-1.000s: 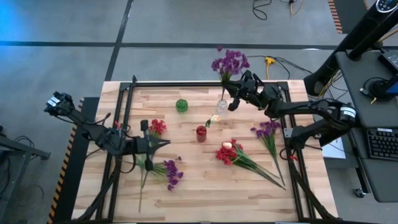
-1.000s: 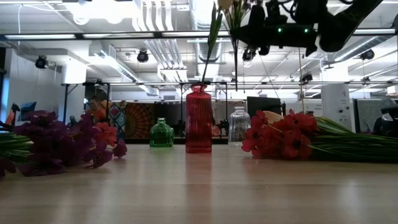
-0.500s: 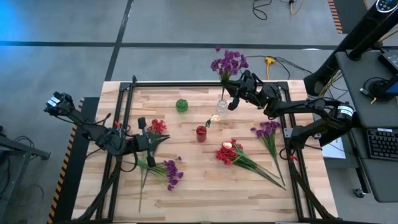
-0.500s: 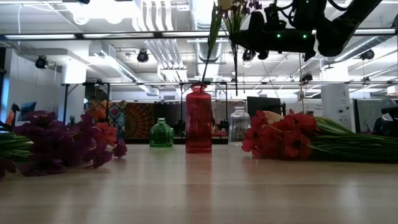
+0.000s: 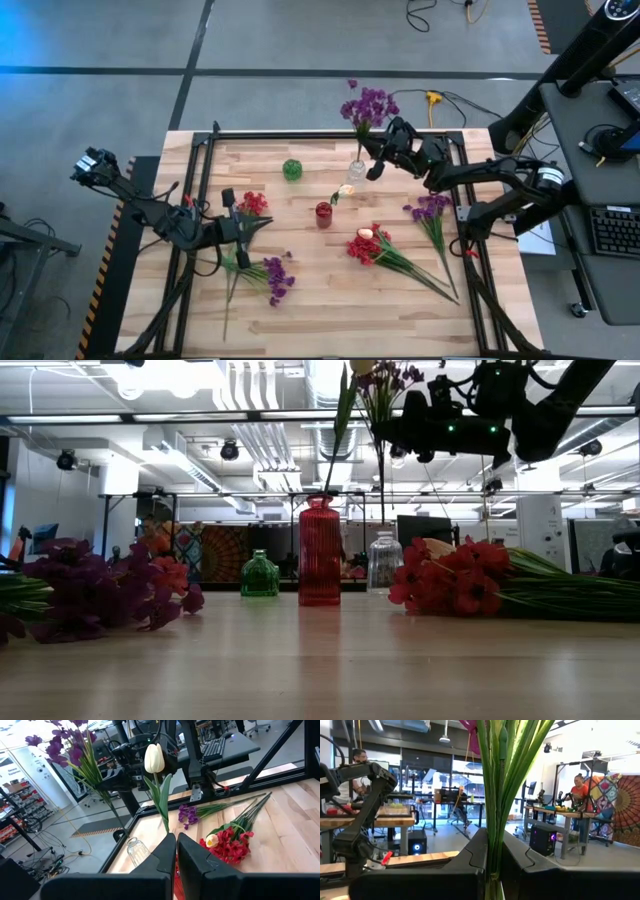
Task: Sort flowers into vase by color
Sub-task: Put the purple flowers into the transparent vase
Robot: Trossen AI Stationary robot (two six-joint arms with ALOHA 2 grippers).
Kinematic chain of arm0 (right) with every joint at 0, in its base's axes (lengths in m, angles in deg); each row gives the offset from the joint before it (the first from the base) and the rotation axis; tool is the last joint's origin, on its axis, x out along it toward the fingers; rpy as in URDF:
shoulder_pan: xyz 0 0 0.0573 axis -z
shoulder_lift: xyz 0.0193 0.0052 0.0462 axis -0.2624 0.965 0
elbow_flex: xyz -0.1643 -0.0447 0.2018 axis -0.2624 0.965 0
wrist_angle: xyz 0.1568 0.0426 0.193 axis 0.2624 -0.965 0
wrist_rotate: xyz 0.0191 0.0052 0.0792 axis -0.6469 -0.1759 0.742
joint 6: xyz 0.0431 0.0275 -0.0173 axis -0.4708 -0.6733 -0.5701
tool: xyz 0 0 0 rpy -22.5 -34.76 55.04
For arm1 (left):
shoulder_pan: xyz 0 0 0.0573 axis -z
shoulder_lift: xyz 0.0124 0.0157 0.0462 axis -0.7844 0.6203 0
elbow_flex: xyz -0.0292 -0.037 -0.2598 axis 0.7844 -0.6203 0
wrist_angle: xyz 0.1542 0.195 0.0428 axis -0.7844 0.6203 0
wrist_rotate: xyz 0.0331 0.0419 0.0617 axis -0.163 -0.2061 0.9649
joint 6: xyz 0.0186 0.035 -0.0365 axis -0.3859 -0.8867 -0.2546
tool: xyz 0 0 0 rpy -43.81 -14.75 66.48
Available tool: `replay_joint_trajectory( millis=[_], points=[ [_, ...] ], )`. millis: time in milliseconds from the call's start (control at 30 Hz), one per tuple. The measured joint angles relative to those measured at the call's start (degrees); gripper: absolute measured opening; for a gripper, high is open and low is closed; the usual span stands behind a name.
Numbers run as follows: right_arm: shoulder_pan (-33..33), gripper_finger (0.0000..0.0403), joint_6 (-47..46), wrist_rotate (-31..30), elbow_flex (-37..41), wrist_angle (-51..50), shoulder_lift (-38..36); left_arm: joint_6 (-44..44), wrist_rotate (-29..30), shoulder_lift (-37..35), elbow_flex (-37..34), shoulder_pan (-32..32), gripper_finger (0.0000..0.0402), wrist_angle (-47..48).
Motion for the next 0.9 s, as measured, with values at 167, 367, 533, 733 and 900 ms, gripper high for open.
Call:
replay_joint_trajectory(
  millis=[167, 367, 533, 733, 900],
  points=[
    [0.0, 0.002, -0.3, 0.0, 0.0, 2.0, 2.4, 0.0, 0.0, 0.0, 0.0, 0.0, 0.0, 0.0],
    [0.0, 0.002, -0.4, 0.0, 0.0, 2.9, 3.2, 0.0, 0.0, 0.0, 0.0, 0.0, 0.0, 0.0],
    [0.0, 0.002, -0.1, 0.0, 0.0, 2.0, 3.2, 0.0, 0.0, 0.0, 0.0, 0.0, 0.0, 0.0],
    [0.0, 0.002, 0.0, 0.0, 0.1, 0.5, 3.2, 0.0, 0.0, 0.0, 0.0, 0.0, 0.0, 0.0],
    [0.0, 0.002, 0.1, -0.1, 0.1, 0.3, 3.2, 0.0, 0.0, 0.0, 0.0, 0.0, 0.0, 0.0]
  ],
)
